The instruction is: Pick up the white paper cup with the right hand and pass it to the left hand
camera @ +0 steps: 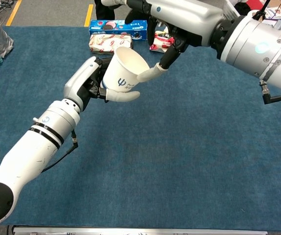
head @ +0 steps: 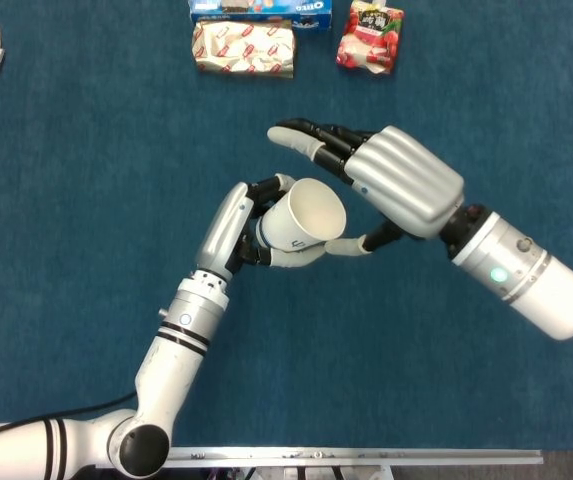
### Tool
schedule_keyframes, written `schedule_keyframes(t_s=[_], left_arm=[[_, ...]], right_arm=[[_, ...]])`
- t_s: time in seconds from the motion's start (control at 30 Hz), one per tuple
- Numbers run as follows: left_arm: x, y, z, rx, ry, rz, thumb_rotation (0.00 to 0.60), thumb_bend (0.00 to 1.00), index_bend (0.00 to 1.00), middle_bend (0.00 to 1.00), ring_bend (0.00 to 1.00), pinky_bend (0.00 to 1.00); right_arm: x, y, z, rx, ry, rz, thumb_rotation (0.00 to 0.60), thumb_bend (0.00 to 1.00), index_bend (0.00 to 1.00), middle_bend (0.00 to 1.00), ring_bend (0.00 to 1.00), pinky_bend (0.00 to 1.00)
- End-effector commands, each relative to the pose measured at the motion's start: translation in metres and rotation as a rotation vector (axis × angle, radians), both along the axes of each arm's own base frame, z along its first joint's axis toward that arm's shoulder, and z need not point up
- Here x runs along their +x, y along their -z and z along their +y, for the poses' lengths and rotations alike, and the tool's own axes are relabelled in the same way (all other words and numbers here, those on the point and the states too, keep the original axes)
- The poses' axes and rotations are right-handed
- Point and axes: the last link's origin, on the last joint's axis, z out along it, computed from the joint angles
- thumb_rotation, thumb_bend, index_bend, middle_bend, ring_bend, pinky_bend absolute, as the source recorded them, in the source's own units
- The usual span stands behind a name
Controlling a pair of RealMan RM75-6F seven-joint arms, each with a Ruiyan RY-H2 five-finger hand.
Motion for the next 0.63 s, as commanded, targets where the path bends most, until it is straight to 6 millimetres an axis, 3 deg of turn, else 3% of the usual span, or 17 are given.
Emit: schedule_keyframes(t_s=[0.03,0.63], left_arm=[[-0.002,0.0,0.0,0.002,-0.006,-0.001,0.6,0.1,0.53,0.54,0.51,0.81],[-0.01,0.001,0.001,-0.003,-0.033,0.033,0.6,0.1,0.53,0.54,0.51,0.81]], right_arm=[[-0.002,-0.005,0.005,-0.004,-0.013,-0.008,0.6,0.0,0.0,0.06,0.16,0.43],[-0.046,-0.057,0.063,-0.212,-0.092,0.032,0.6,0.0,0.0,0.06,0.15,0.41]])
